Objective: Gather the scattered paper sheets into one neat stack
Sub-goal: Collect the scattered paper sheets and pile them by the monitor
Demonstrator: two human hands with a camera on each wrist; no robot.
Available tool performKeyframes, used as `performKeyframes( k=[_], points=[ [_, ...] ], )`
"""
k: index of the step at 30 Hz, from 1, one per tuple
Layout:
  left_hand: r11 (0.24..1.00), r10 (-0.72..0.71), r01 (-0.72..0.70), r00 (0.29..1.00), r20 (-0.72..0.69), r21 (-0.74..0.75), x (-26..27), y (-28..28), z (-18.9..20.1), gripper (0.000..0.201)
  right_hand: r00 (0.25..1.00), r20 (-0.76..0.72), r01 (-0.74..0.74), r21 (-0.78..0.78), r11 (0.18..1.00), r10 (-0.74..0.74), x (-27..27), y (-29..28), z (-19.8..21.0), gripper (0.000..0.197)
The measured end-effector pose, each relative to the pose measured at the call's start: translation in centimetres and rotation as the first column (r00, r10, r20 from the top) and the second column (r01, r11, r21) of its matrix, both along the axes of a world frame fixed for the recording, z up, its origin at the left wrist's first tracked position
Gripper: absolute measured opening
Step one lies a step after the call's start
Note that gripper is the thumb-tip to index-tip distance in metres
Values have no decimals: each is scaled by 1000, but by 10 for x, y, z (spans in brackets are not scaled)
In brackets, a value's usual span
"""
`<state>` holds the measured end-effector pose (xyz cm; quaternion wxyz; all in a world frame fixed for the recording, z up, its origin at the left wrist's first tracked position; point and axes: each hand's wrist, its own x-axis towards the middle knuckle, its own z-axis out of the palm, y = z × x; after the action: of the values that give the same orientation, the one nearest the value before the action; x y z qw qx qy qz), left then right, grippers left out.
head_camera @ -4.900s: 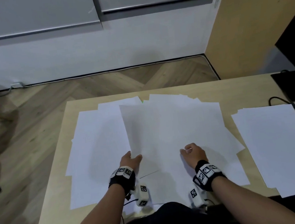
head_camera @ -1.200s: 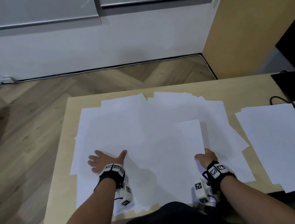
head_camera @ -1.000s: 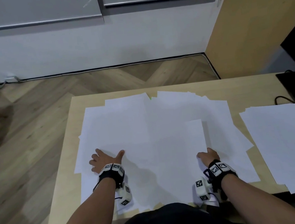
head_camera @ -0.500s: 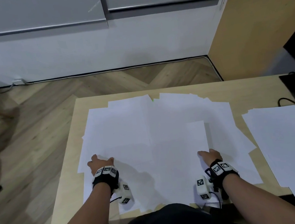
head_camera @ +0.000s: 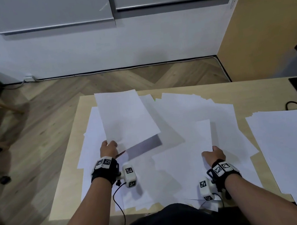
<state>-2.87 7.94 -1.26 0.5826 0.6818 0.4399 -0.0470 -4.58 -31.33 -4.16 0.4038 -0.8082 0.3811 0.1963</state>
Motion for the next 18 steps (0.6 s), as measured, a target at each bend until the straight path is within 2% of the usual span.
performKeyframes(
  k=[2, 6, 9, 12, 14, 16, 18],
  points=[
    [998, -55, 55, 998, 5, 33, 0, -16, 8, 18, 1000, -2, 2, 18, 1000, -2, 0, -5, 1, 39],
    [973, -226, 225, 974, 11, 60, -4, -56, 8, 25, 999, 44, 17, 50, 999, -20, 0, -13, -2, 5],
    [912, -394, 397, 918, -47, 107, -15, -89, 2, 22, 990, 117, 59, 137, 989, -75, 1, -18, 0, 18],
    [827, -527, 541, 841, -122, 156, -25, -117, -4, 31, 991, 96, 74, 195, 978, -94, 3, -23, -1, 56],
    [754, -605, 632, 775, -182, 182, -30, -131, -9, 35, 987, 88, 109, 238, 965, -133, 4, -25, -4, 70],
    [660, -689, 728, 685, -235, 186, -34, -145, -9, 38, 986, 94, 108, 254, 961, -136, 2, -26, -6, 66],
    [551, -772, 817, 576, -270, 167, -35, -156, -10, 39, 984, 123, 90, 261, 961, -126, -1, -26, -7, 48]
  ],
)
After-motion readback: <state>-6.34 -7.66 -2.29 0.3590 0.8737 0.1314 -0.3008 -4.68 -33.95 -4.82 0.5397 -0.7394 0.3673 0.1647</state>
